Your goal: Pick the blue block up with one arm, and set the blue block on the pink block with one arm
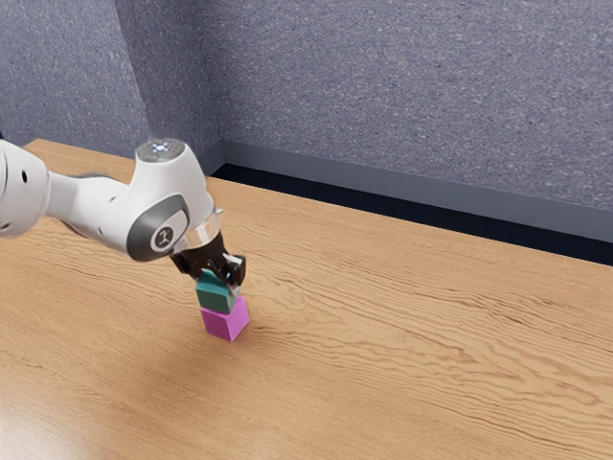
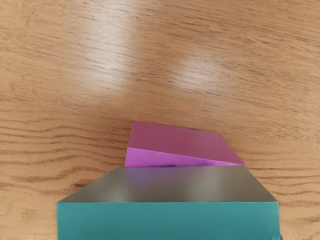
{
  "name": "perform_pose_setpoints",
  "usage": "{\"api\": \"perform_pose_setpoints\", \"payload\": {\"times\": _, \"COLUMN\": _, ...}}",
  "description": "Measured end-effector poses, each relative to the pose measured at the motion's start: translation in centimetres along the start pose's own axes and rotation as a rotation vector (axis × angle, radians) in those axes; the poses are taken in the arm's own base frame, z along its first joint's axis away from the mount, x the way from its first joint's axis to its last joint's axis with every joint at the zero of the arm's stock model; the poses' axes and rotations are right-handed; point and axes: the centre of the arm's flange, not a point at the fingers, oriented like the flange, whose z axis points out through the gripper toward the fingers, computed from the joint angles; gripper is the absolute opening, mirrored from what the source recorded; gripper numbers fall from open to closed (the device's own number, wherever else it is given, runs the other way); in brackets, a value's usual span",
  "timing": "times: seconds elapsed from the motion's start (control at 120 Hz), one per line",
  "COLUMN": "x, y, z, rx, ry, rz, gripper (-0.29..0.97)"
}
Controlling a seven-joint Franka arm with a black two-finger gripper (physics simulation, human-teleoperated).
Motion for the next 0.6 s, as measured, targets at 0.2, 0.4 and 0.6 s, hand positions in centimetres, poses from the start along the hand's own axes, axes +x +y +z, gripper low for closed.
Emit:
{"api": "perform_pose_setpoints", "payload": {"times": 0.2, "x": -0.05, "y": -0.03, "z": -0.11, "rx": 0.004, "ry": -0.010, "rz": 0.000, "gripper": 0.24}}
{"api": "perform_pose_setpoints", "payload": {"times": 0.4, "x": 0.55, "y": 0.08, "z": 0.05, "rx": 0.002, "ry": -0.003, "rz": 0.005, "gripper": 0.24}}
{"api": "perform_pose_setpoints", "payload": {"times": 0.6, "x": 0.53, "y": 0.08, "z": -0.08, "rx": 0.004, "ry": -0.007, "rz": 0.006, "gripper": 0.24}}
